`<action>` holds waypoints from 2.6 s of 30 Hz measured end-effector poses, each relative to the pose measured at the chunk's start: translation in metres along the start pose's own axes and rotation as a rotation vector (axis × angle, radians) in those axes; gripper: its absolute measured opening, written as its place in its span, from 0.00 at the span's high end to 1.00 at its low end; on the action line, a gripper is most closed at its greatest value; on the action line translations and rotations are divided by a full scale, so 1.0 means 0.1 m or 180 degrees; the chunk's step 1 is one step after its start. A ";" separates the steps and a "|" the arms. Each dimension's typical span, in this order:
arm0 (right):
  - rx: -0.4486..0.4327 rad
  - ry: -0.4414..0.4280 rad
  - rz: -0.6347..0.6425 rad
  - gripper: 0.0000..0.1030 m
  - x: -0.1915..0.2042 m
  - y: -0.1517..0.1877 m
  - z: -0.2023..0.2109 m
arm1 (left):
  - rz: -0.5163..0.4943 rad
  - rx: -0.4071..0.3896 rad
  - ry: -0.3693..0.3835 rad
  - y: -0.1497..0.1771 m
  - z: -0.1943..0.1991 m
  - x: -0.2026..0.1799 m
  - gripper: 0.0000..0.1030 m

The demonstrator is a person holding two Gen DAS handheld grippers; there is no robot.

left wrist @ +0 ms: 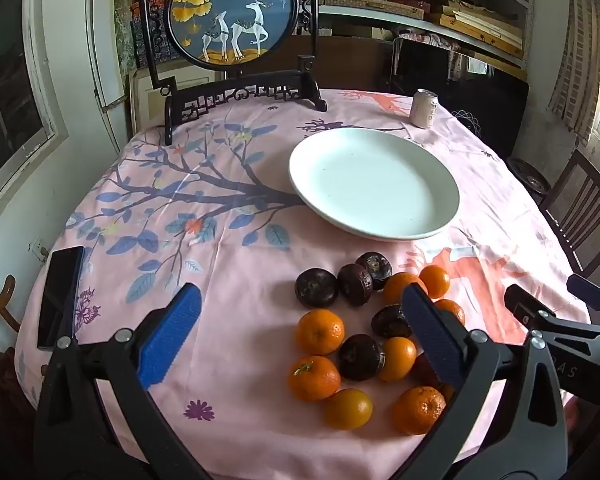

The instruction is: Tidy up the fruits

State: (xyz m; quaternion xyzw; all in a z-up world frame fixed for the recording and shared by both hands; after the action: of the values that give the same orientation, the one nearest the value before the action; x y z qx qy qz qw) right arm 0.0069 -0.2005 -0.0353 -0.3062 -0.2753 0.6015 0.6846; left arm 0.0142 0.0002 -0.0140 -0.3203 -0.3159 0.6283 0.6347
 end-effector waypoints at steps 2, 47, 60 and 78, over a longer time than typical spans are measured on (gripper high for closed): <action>0.0012 -0.0007 -0.0004 0.01 0.01 0.00 -0.01 | -0.0008 -0.0002 -0.0009 0.00 0.00 0.00 0.02; 0.0006 -0.0047 0.0057 0.01 0.08 0.03 0.01 | 0.0073 0.0092 -0.0037 0.06 -0.04 0.05 0.02; -0.0003 -0.0049 0.0059 0.01 0.08 0.02 0.03 | 0.0070 0.0094 -0.0035 0.06 -0.03 0.05 0.02; 0.0050 -0.0082 0.0004 0.01 0.07 0.02 0.02 | 0.0072 0.0099 -0.0033 0.06 -0.03 0.05 0.02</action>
State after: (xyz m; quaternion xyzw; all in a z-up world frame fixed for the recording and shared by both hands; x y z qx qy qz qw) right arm 0.0046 -0.1933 -0.0352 -0.2933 -0.2792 0.6079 0.6830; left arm 0.0132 0.0054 -0.0202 -0.3107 -0.3057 0.6419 0.6308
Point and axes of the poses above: each gripper's, at about its wrist camera, not at the fingertips, and z roughly against the way its jaws point, x to its left, y to its underside, the point moved 2 cm from there along -z, roughly the way its jaws point, and after that the axes turned 8 degrees about -x, right-handed, at the moved point
